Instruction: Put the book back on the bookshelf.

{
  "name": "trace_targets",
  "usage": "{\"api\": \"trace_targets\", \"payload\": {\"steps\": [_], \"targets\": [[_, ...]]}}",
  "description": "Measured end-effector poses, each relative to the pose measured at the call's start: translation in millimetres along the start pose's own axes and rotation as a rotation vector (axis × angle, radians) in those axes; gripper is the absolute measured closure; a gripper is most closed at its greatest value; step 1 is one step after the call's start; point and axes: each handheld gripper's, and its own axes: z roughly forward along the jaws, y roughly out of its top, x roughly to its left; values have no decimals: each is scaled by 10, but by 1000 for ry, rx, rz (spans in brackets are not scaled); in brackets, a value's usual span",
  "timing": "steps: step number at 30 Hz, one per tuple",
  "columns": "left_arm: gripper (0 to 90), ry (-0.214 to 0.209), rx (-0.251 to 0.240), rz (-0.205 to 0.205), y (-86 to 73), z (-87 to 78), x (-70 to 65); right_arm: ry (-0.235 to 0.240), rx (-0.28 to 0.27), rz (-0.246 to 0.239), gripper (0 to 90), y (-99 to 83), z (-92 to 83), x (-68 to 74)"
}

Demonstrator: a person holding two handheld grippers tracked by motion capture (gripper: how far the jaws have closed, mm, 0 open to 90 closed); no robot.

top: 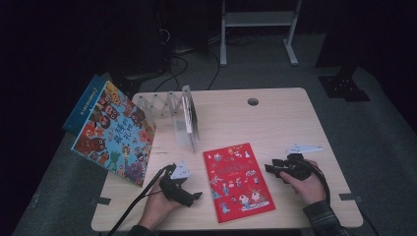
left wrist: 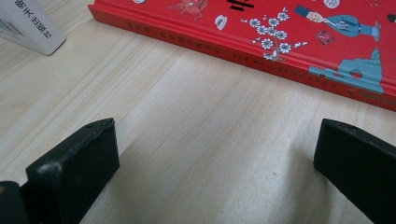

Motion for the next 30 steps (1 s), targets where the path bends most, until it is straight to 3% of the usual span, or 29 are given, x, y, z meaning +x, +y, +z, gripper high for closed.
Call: {"api": "trace_targets", "payload": {"steps": [9,13,19,22,30], "targets": [[0,-30,4,44,97,67,-87,37,26,8,547,5,105,82],[0,-42,-13,56,166,103,-136,39,29,7,547,8,120,97],[0,-53,10,98,245,202,-226,38,28,5,548,8,126,99],[0,-72,-7,83,283,238,-260,37,24,3,551,11,129,85],[0,-98,6,108,329,324,-353,52,37,15,559,25,184,74]]}}
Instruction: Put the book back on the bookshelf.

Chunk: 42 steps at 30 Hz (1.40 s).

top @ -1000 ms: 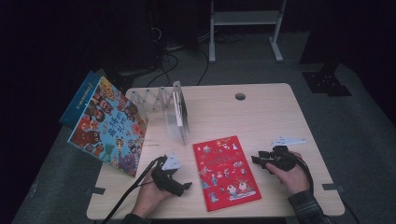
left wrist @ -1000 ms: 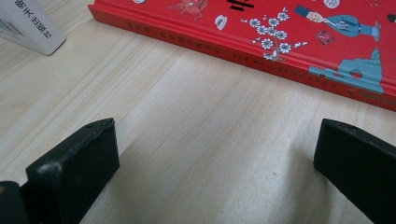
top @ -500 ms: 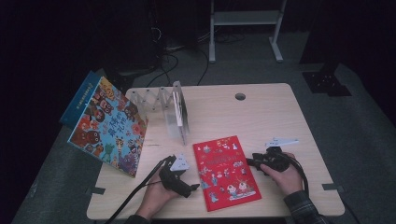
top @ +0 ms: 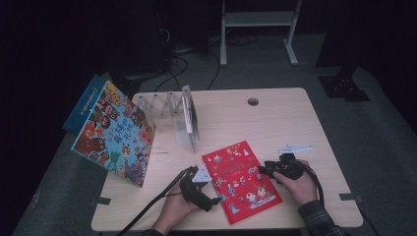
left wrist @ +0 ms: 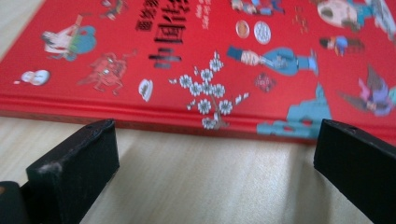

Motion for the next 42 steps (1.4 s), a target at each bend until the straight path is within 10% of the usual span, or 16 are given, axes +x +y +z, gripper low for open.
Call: {"api": "trace_targets", "payload": {"steps": [31,42], "targets": [[0,-4,-1,-6,3,6,-3,59,17,80,702,15,148,-130],[0,-7,-3,-1,1,7,-3,145,-35,101,731,61,31,-186]]}}
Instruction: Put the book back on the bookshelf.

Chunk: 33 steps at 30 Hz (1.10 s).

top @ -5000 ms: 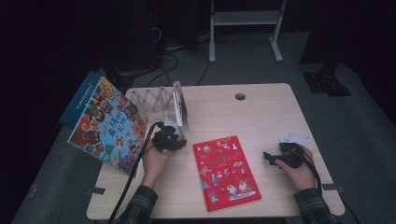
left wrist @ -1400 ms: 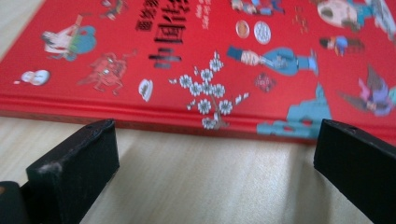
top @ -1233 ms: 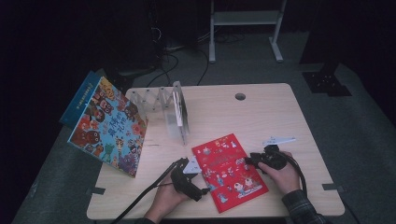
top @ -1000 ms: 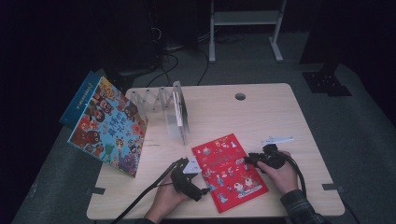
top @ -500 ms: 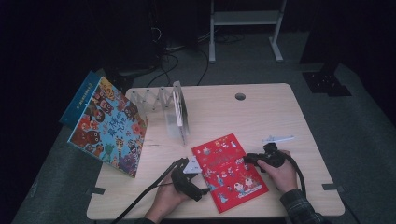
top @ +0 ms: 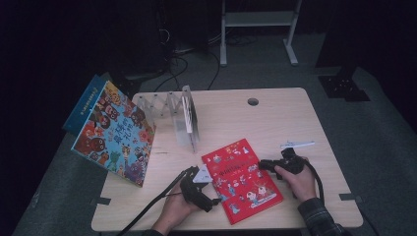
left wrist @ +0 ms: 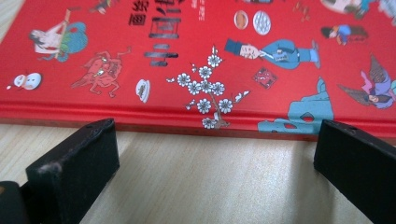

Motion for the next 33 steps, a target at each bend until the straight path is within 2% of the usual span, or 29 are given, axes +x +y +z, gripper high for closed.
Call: {"api": "trace_targets", "payload": {"steps": [3,5,9,14,18,25,33], "targets": [[0,0,-1,0,-1,0,0,12,-4,-30,719,38,-60,49],[0,1,0,0,-1,-1,-1,15,18,-52,710,52,-83,66],[0,1,-1,0,-1,-1,0,64,33,-72,694,86,-149,74],[0,0,0,1,-2,-2,0,93,58,-75,673,98,-164,57],[0,0,1,1,-2,-2,0,189,77,-49,671,111,-191,52],[0,0,1,-1,-2,-3,-1,235,93,-70,685,216,-212,116],[0,1,2,0,-3,-4,0,300,156,-74,690,329,-40,206]]}}
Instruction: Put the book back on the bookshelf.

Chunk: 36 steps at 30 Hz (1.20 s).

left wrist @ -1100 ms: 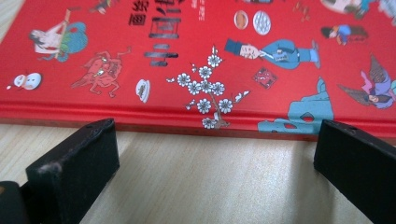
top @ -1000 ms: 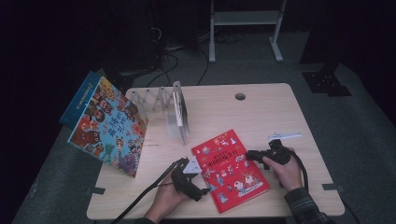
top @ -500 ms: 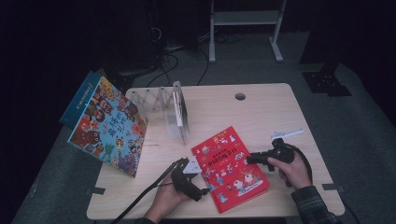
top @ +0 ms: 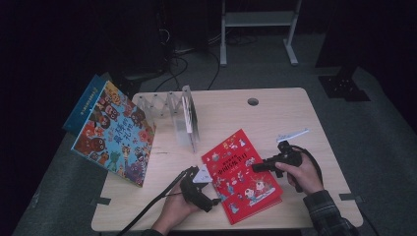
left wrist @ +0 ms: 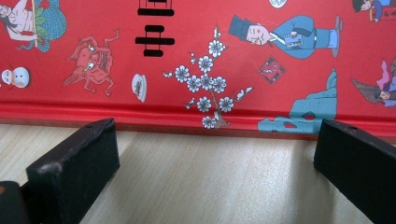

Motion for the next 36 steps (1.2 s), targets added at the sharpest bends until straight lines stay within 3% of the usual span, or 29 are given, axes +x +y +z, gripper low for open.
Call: {"api": "trace_targets", "payload": {"steps": [10,18,25,36], "targets": [[0,1,1,0,-2,-3,0,47,9,10,730,61,58,25],[0,1,3,2,-2,-4,2,45,15,25,762,86,47,63],[0,0,2,-1,-24,-26,17,39,11,13,781,94,9,129],[0,-4,2,6,-38,-44,23,45,-51,-51,809,150,-132,267]]}}
